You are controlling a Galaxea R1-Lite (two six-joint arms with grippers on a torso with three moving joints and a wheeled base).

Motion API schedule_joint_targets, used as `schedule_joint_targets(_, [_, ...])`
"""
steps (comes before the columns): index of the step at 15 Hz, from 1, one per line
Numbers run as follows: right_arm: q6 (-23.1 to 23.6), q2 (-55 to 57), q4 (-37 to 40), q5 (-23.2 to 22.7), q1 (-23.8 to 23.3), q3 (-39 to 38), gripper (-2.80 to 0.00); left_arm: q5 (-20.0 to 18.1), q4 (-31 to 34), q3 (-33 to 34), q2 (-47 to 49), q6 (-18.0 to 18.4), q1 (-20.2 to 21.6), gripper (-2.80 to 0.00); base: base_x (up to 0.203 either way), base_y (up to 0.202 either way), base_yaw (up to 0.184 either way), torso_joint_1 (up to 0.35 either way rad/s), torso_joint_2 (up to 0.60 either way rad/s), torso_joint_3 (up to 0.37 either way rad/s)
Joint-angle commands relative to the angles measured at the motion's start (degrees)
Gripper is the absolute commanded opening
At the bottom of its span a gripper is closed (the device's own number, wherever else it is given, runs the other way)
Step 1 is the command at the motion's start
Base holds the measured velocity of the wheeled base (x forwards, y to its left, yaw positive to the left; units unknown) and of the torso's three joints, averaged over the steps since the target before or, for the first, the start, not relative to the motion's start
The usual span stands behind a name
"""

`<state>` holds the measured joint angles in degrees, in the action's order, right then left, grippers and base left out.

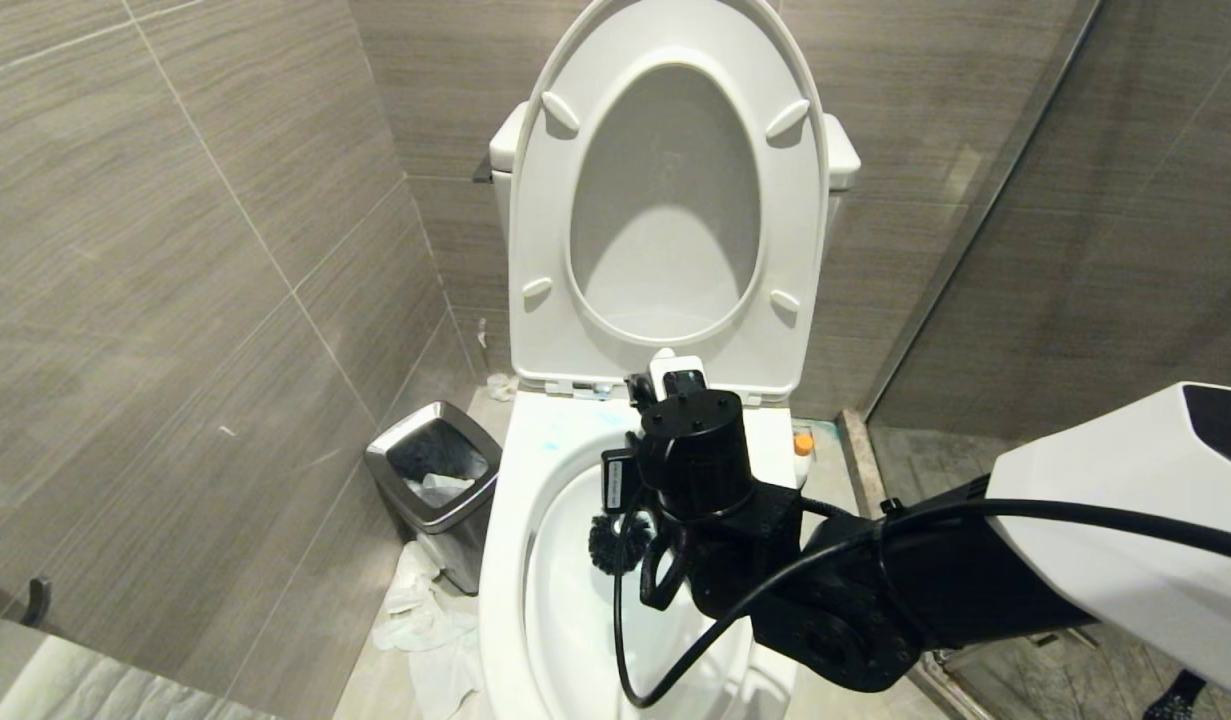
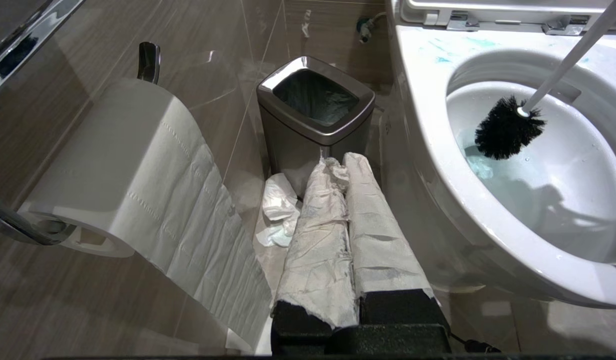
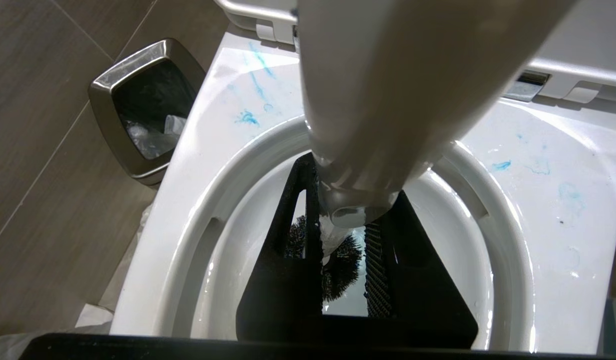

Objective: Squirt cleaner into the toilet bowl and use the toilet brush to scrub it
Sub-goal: Scrub the toilet bowl

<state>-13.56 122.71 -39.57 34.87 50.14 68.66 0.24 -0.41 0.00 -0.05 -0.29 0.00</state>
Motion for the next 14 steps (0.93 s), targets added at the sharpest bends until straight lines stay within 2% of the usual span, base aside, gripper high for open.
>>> schedule_joint_targets(1, [-0.1,0.1,-0.2,0.2,0.0,0.0,-2.80,0.0,0.0,0.4,0.0,-0.1,0.0,-2.80,0.000,0.000,0.000,0.000,0.00,0.000])
schedule_joint_targets(14, [0.0,-0.8,-0.2,1.1,0.5,-0.9,-2.80,0.0,0.0,0.4,0.0,0.0,0.0,-2.80,0.000,0.000,0.000,0.000,0.00,0.000])
